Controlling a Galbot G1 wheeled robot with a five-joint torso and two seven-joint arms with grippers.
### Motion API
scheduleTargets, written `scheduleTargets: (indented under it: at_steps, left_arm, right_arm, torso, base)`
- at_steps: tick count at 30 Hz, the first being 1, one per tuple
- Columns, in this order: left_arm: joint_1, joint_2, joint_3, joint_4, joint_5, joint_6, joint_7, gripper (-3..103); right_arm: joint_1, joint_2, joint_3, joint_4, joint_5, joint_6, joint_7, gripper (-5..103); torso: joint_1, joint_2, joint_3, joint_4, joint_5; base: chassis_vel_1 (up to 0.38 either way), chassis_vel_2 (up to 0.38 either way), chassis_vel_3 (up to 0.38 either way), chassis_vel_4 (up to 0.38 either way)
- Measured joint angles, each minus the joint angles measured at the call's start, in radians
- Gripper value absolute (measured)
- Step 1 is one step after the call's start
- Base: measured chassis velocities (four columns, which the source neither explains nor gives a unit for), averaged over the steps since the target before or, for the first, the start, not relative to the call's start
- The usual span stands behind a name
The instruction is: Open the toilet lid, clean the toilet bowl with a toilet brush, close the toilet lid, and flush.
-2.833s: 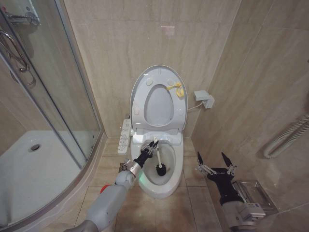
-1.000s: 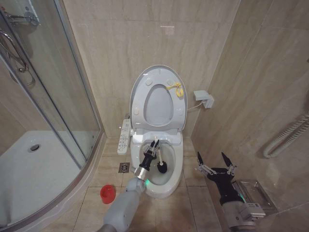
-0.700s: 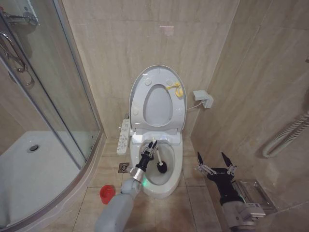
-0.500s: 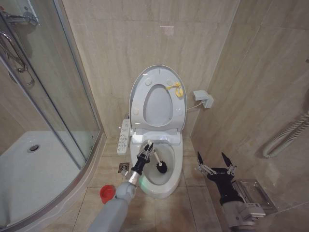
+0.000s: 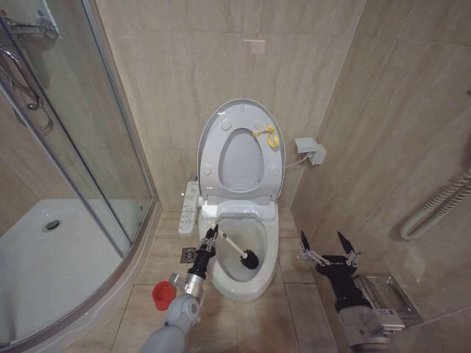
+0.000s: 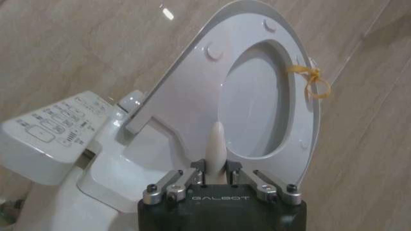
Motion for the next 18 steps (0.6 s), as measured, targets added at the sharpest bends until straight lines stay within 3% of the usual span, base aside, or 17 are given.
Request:
scheduleTargets:
  at_steps: [3, 7, 10, 13, 15, 18]
  left_arm:
    - [-0.019, -0.016, 0.000, 0.035, 0.026, -0.011, 0.005, 21]
    - [-0.091, -0.069, -0.010, 0.182, 0.176, -0.086, 0.037, 21]
    - [-0.119, -0.093, -0.009, 0.225, 0.212, -0.103, 0.038, 21]
    - [-0.132, -0.108, -0.004, 0.234, 0.180, -0.095, 0.031, 21]
    - [-0.138, -0.128, 0.004, 0.220, 0.086, -0.064, 0.019, 21]
    - [-0.133, -0.133, 0.007, 0.191, 0.037, -0.044, 0.013, 21]
  right_arm:
    - [0.000, 0.000, 0.000, 0.000, 0.000, 0.000, 0.000, 100]
    - [0.000, 0.000, 0.000, 0.000, 0.000, 0.000, 0.000, 100]
    - [0.000, 0.000, 0.000, 0.000, 0.000, 0.000, 0.000, 100]
    - [0.000, 0.000, 0.000, 0.000, 0.000, 0.000, 0.000, 100]
    - [0.000, 0.000, 0.000, 0.000, 0.000, 0.000, 0.000, 100]
    - [0.000, 0.000, 0.000, 0.000, 0.000, 0.000, 0.000, 100]
  torso:
    - [0.000, 0.000, 0.000, 0.0001, 0.0000]
    - [0.000, 0.000, 0.000, 0.0001, 0.0000]
    - [0.000, 0.000, 0.000, 0.0002, 0.0001]
    - [0.000, 0.000, 0.000, 0.0003, 0.0002]
    - [0.000, 0.000, 0.000, 0.0002, 0.0001]
    - [0.000, 0.000, 0.000, 0.0000, 0.0001]
  base:
    - [0.000, 0.000, 0.000, 0.000]
    - [0.000, 0.000, 0.000, 0.000]
    - [0.000, 0.000, 0.000, 0.000]
    - [0.000, 0.000, 0.000, 0.000]
    - [0.000, 0.000, 0.000, 0.000]
    - [0.000, 0.000, 0.000, 0.000]
